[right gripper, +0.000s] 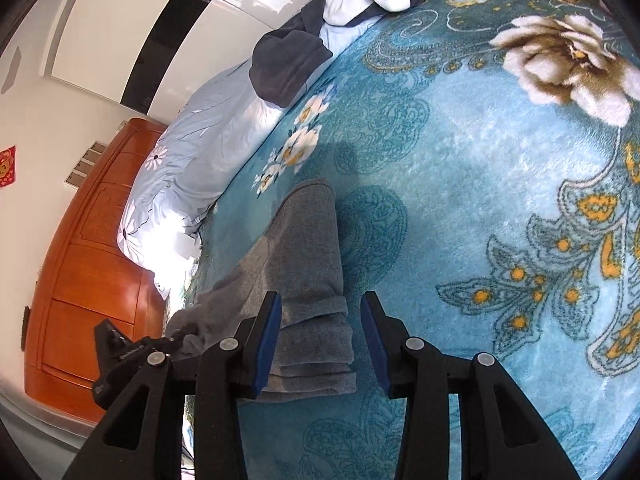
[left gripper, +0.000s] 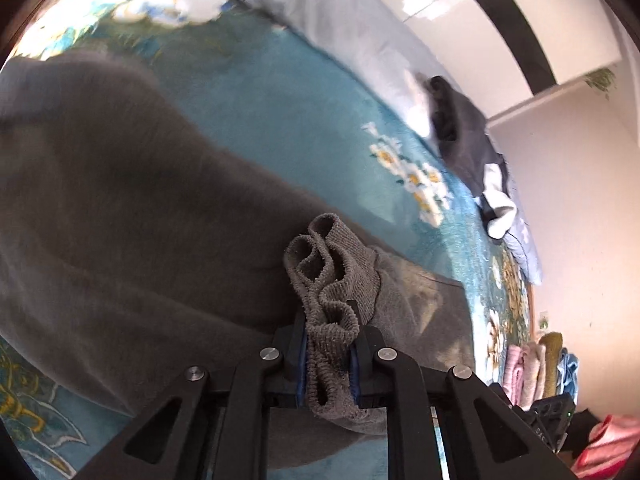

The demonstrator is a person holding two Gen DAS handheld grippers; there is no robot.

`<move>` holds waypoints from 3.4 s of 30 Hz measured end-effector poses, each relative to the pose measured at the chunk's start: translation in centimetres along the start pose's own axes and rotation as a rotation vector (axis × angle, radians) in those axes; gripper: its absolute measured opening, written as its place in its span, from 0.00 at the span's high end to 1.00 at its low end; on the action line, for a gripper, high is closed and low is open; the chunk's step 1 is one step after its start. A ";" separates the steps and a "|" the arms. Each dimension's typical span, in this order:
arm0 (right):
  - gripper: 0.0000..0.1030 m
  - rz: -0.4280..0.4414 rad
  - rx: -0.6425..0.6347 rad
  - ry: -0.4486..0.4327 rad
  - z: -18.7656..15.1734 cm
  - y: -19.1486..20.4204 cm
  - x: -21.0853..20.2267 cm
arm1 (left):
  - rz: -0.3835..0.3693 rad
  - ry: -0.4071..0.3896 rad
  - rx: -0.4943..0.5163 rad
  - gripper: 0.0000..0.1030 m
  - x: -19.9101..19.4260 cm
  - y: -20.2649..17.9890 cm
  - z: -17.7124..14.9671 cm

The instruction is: Fold clothes

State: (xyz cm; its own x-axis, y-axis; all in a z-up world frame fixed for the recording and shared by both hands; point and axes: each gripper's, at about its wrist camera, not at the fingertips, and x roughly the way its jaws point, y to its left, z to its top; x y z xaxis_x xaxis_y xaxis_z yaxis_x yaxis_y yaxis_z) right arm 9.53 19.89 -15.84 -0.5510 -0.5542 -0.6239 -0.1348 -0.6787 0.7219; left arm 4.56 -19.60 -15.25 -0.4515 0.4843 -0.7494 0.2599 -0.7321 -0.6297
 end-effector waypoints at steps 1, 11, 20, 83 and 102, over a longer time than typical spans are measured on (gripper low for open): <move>0.58 0.008 0.006 0.014 -0.2 -0.1 0.3 | -0.008 0.012 -0.044 0.83 0.6 1.1 -0.2; 0.46 0.157 0.114 0.094 -0.5 -1.7 3.3 | -0.021 0.046 -0.128 0.80 1.8 3.2 -0.8; 0.46 0.171 0.134 0.112 0.4 -1.1 5.8 | -0.025 0.054 -0.128 0.79 1.1 4.3 -0.6; 0.09 0.182 -0.035 -0.226 0.1 -5.5 -12.6 | 0.189 -0.238 -0.055 0.40 -10.2 5.9 -8.0; 0.00 0.297 -0.253 -0.341 -4.8 -1.5 -13.5 | 0.241 -0.257 0.059 0.13 -5.8 4.2 -9.5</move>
State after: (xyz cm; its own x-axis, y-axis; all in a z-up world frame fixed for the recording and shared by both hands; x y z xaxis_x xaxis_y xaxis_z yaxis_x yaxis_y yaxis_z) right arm 21.15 26.07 -9.91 -0.7782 -0.5807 -0.2391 0.2484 -0.6343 0.7321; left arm 16.39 -20.87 -15.51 -0.5850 0.1640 -0.7942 0.3385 -0.8406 -0.4229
